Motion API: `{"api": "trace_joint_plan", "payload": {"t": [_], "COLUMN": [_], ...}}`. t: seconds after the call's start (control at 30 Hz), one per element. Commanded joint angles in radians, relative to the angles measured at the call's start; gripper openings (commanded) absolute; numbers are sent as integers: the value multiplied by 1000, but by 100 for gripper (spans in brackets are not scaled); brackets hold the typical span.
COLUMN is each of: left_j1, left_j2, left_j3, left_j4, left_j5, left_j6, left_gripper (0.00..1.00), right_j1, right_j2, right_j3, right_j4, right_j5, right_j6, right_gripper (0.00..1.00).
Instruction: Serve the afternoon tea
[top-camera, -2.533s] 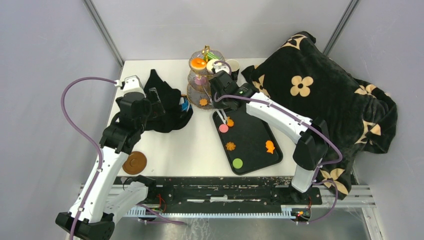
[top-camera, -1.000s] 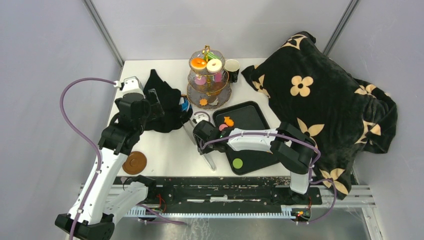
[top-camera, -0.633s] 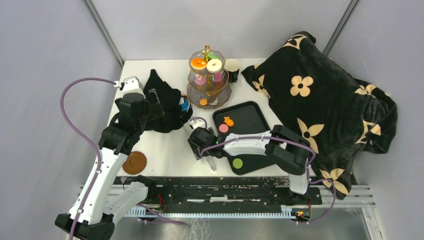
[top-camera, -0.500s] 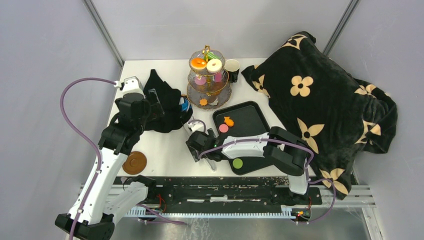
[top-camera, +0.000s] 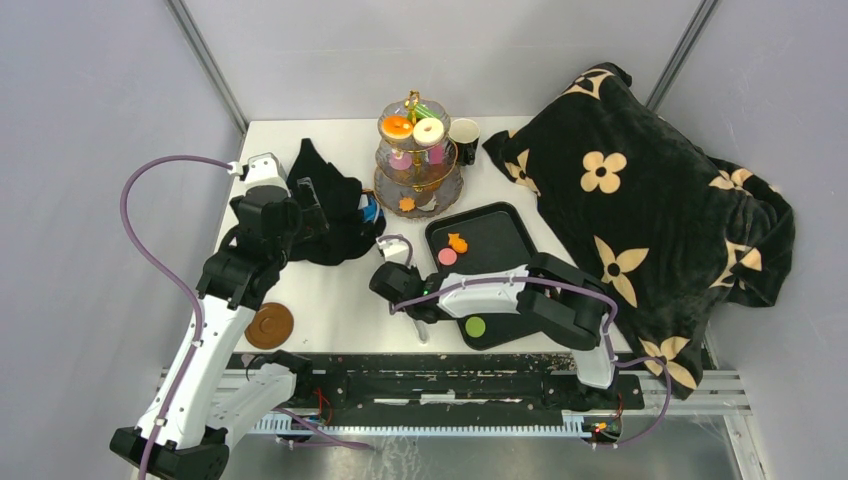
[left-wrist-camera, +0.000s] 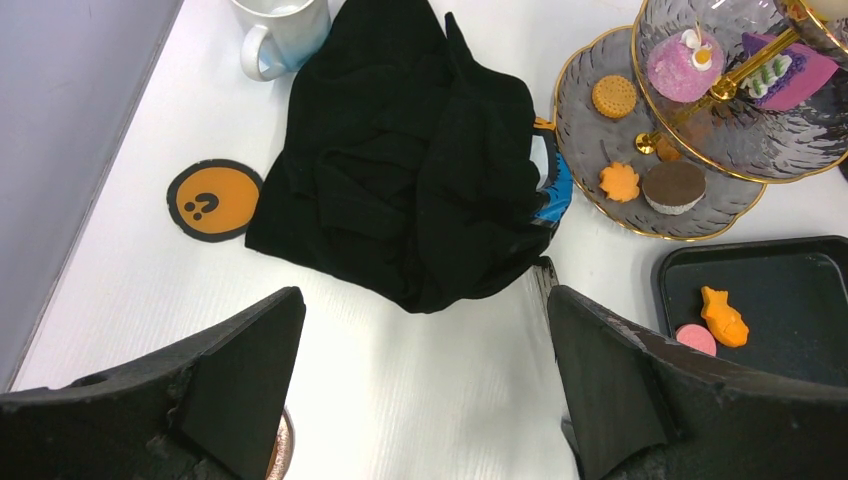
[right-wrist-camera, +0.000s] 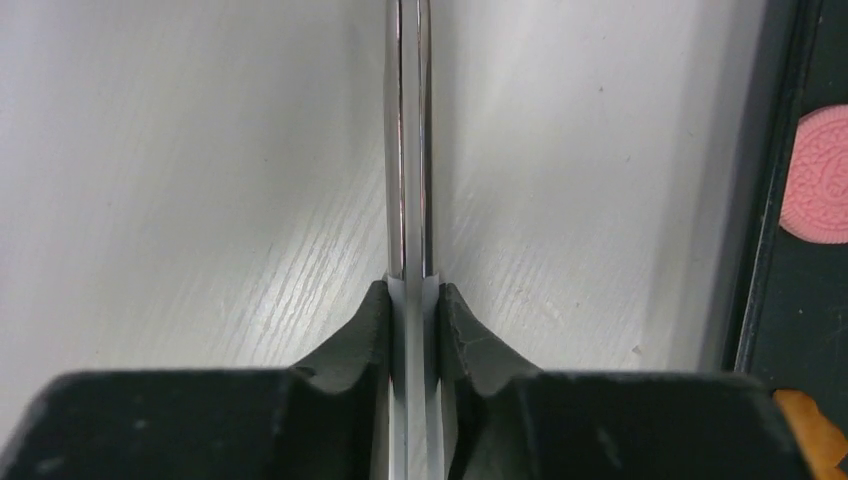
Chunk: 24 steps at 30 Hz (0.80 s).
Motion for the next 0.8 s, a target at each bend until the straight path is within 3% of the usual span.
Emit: {"api": "trace_joint_plan", "payload": {"t": [0.0,0.07,0.17,0.33,0.5,0.63,0.77], "left_j1": [5,5,5,4,5,5,5], "left_j2": [-11,-15,-14,-9,21,43,59], "left_j3": [39,36,34,36,67,55,60], "left_j4": [14,14,14,29,57,88,87], "left_j5": [-9,-7,1,19,31,26,34], "left_j6": [9,8,4,1,-1,3,5], "left_gripper": [98,98,98,98,98,98,98], "right_j1": [-4,-4,-8,-45,-82,-90,-99], "right_j2": [-21,-97,-253,-475,-639,-805,-818], "right_j3": [19,29,10,39,77,-42,-81], "right_j4": [-110,-186,-294,-672,-1082,-1062,-922], "right_j5": [-11,-2,-28,-128,-226,-241,-291], "right_j6": [-5,-37,-105,-215,-183,-128,-122], "right_gripper": [9,2,1,10,17,18,16]}}
